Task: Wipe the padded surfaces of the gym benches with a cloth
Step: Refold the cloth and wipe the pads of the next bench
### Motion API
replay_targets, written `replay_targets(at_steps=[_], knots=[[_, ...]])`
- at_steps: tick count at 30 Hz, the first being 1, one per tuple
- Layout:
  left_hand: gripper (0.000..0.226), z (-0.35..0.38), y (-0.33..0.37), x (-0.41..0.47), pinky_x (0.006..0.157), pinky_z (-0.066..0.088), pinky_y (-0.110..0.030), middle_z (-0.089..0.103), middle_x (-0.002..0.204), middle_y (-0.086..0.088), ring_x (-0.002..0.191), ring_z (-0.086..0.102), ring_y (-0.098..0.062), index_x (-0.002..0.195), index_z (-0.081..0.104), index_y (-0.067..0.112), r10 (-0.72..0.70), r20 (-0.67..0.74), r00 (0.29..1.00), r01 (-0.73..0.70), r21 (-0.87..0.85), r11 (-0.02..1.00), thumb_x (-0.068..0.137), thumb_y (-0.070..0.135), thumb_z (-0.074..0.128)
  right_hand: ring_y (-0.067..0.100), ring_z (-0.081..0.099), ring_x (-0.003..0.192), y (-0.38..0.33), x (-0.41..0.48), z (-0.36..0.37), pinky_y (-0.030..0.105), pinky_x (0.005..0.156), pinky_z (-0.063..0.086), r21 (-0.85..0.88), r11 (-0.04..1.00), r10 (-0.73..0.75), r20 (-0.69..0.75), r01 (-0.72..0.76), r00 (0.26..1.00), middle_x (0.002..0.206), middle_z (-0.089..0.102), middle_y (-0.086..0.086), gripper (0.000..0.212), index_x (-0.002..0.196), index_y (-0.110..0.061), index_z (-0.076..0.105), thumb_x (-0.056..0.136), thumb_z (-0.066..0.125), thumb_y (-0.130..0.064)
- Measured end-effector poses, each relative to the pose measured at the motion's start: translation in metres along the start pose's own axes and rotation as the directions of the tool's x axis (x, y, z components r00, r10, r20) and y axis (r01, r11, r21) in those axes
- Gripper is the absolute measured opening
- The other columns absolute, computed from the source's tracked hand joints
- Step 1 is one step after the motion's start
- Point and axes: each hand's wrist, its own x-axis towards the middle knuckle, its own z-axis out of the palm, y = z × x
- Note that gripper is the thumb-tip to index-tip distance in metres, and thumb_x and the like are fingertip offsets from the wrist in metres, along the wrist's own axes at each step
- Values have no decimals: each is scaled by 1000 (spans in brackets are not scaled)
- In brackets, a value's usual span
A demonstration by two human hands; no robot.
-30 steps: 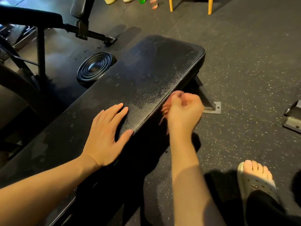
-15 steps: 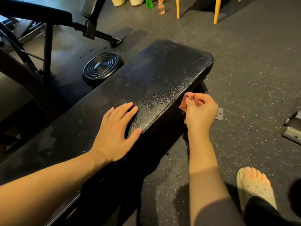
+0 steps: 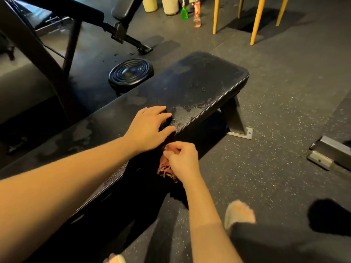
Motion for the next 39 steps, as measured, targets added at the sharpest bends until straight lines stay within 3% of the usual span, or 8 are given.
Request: replay_targets(at_steps=[6,8,11,15,22,28,32,39], knots=[[45,-10,-15,-110,102,45,-44,61,130,4,117,56,-22,129,68,22,-167,-81,983,167,-12,986,91,46,71,9,67,83,-10,35,-25,37,93,55,92,996,18,-438,24,899,75,64,-17,9,90,-20,73,85,70,-13],[47,-10,-21,-124,101,44,-43,61,127,6,115,55,-20,129,68,23,-209,-87,974,210,0,978,89,47,71,-1,64,76,-14,32,-24,21,80,55,129,988,-12,-473,83,881,76,61,-13,7,90,-11,70,90,65,-6],[50,-2,-22,-133,103,40,-41,63,129,5,119,54,-20,131,68,23,-256,-102,961,259,12,966,88,47,74,-9,59,58,-6,-6,24,7,57,43,198,966,-61,-443,164,894,66,58,-11,15,85,-10,65,90,60,2],[49,7,-19,-138,105,44,-48,68,128,5,121,59,-22,128,69,22,-283,-103,954,287,31,957,85,43,76,9,69,86,23,-60,82,40,84,57,205,963,-133,-211,177,968,89,71,-7,15,87,-31,67,87,61,-17],[51,3,-23,-136,106,42,-44,71,122,8,117,62,-21,125,70,24,-244,-108,964,251,57,966,78,35,85,15,62,89,23,16,28,43,92,50,54,989,-91,-515,138,852,83,63,-13,12,88,-20,63,90,63,-8],[50,7,-35,-141,115,33,-44,72,117,6,116,62,-17,122,71,22,-210,-167,963,216,18,976,77,39,87,13,67,91,34,-51,90,42,85,55,42,952,-276,-322,304,906,93,69,-6,7,93,-18,68,89,64,-14],[52,10,-40,-143,120,25,-40,71,118,3,122,59,-14,123,72,22,-209,-187,960,205,-43,978,78,43,85,22,65,87,38,17,35,24,78,43,-82,981,-192,-486,175,853,85,66,-5,11,89,-12,71,86,64,-3],[51,11,-44,-143,119,29,-40,72,119,2,117,62,-12,122,74,22,-208,-190,960,200,-57,978,82,54,78,20,66,87,31,-41,83,39,82,53,-54,941,-332,-329,333,884,89,69,-1,11,88,-16,69,83,63,-9]])
